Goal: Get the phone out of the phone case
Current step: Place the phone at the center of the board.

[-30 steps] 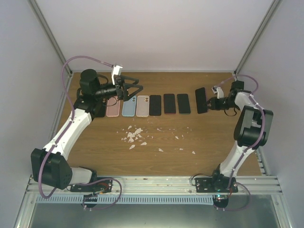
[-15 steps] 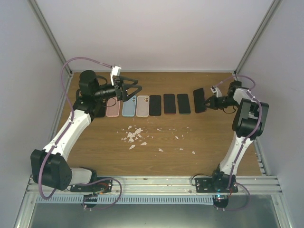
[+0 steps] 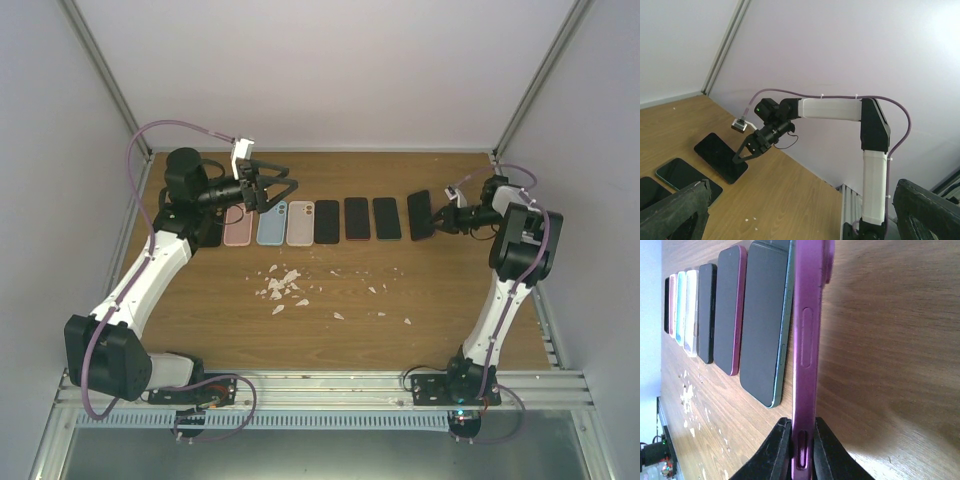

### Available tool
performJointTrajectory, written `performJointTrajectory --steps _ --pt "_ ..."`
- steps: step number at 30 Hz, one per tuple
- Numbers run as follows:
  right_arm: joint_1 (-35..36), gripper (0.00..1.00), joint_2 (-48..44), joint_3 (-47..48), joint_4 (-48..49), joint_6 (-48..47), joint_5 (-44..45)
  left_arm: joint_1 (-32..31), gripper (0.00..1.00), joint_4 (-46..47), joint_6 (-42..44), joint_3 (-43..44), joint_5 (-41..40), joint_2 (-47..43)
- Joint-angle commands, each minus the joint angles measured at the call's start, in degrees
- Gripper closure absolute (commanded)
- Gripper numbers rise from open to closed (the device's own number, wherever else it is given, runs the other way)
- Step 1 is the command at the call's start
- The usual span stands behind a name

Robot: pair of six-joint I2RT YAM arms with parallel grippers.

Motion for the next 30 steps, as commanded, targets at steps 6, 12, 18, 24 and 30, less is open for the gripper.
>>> performJointTrajectory --steps 6,12,18,24,30 --pt "-0.98 0.83 2.42 3.13 -1.35 -0.52 -3.98 0.49 0.01 3.02 -0.46 -0.88 -0.84 -1.26" --pt "-0.96 0.75 2.35 3.42 -1.55 -0.18 -3.95 0.48 0.01 3.13 -0.6 -0.7 -0.81 -0.88" --pt "-0.97 0.71 1.53 2.41 -1.31 -0.46 -3.07 0.48 0.01 3.73 -1.15 -0.79 -0.73 -0.45" --pt "-0.98 0.66 0.62 1.06 0.02 -0.08 -1.63 0.53 0.01 3.8 -1.33 -0.62 -0.73 -0.34" --pt "-1.0 0.59 -0.63 -0.09 2.38 0.89 -0.28 0.54 0.01 3.59 -1.45 -0.57 -0.86 -0.27"
